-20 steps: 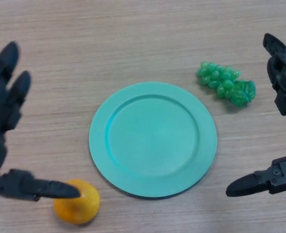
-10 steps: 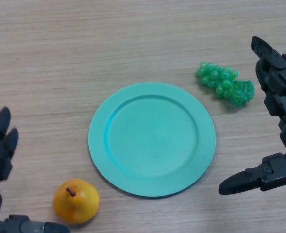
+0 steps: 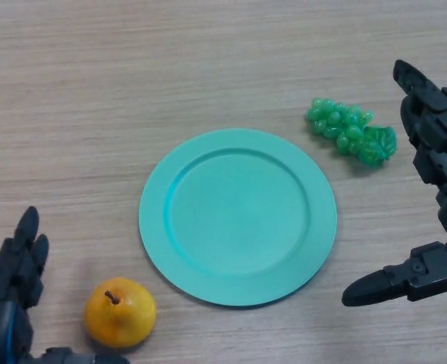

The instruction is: Pick up the yellow pear and place it on the plate

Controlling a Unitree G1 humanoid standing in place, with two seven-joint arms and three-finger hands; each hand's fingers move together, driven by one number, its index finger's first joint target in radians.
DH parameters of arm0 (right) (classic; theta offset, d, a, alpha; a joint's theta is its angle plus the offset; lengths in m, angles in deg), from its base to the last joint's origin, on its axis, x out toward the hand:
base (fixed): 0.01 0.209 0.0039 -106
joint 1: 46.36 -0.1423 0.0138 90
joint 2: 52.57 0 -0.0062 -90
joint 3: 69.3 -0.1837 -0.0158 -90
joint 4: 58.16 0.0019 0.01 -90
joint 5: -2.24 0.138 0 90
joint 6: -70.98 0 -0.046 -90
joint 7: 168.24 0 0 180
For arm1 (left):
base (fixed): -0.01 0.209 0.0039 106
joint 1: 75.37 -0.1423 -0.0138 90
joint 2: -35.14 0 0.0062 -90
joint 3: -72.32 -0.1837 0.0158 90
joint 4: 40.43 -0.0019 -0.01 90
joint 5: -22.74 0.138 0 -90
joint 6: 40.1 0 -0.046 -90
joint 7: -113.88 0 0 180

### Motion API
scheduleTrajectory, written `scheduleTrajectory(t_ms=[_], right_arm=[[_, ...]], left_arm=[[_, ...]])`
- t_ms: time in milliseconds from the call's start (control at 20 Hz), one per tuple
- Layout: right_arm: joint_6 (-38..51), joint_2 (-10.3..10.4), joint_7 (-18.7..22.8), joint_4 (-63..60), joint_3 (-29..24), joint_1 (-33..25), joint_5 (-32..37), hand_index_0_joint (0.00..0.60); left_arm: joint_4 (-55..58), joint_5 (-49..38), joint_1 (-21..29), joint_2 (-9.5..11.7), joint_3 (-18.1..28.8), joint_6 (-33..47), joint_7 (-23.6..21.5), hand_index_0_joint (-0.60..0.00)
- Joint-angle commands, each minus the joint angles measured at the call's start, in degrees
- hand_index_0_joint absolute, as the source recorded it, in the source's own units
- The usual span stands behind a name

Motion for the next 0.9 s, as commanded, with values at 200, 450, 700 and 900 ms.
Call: scheduleTrajectory(t_ms=[200, 450, 700, 900], right_arm=[[8.63, -0.98, 1.66, 3.21, -3.02, -1.14, -0.63, 0.0], [8.69, -0.98, 1.86, 3.3, -3.55, -0.77, -0.42, 0.0], [8.09, -1.34, 1.52, 3.24, -3.92, -1.77, -0.45, 0.0], [7.39, -1.27, 1.26, 3.45, -3.79, -1.54, -0.57, 0.0]], left_arm=[[-3.09, 2.84, 2.72, 3.02, -3.52, 11.28, -4.88, 0.0], [-1.72, 1.7, 1.85, 2.75, -7.5, 6.72, -1.91, 0.0], [-2.65, 0.97, 1.24, 2.43, -9.9, 4.35, 0.62, -0.1], [-0.66, 0.44, 0.08, 2.85, -10.6, -1.5, 2.61, -0.6]])
